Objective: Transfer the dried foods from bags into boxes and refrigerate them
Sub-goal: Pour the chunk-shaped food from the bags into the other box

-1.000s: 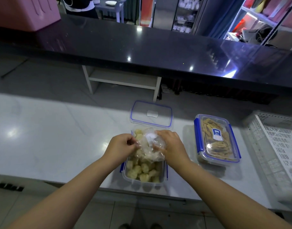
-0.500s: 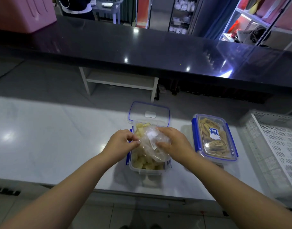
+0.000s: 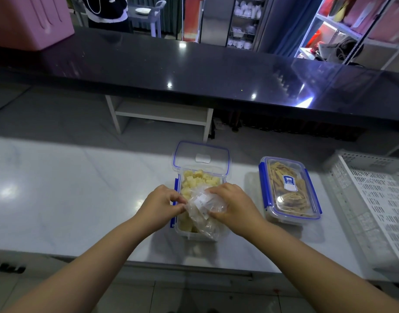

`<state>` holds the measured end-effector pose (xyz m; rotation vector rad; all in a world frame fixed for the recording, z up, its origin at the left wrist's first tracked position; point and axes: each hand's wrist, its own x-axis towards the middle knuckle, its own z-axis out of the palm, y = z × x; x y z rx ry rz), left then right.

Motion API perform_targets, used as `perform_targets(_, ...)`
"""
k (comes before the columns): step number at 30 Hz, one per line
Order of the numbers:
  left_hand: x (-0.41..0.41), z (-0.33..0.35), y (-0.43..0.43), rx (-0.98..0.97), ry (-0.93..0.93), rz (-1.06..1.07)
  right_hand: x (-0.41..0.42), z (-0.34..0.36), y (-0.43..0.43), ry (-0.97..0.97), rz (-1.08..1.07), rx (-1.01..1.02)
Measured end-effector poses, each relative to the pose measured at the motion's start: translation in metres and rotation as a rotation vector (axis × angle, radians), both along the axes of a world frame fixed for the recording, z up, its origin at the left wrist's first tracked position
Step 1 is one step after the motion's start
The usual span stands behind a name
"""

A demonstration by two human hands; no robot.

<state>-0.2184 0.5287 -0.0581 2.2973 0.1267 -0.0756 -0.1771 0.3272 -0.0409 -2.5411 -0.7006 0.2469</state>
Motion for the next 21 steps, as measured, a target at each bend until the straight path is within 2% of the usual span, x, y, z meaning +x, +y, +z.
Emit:
perform_targets(3, 0.007, -0.004, 0.000, 0.004, -0.047, 0.034, 0.010, -0.004, 0.010, -0.037, -0.037, -0.043)
perform_targets(8, 0.022, -0.013, 0.002, 0.116, -0.111, 0.031, 0.025, -0.004, 0.019, -0.075, -0.138, -0.030)
perform_targets(14, 0.020, -0.014, 0.005, 0.122, -0.081, -0.030, 0.020, -0.001, 0.019, 0.047, -0.144, -0.038)
perform_targets(21, 0.023, 0.020, 0.005, -0.107, -0.108, 0.008, 0.031, 0.031, -0.006, 0.286, -0.340, 0.382)
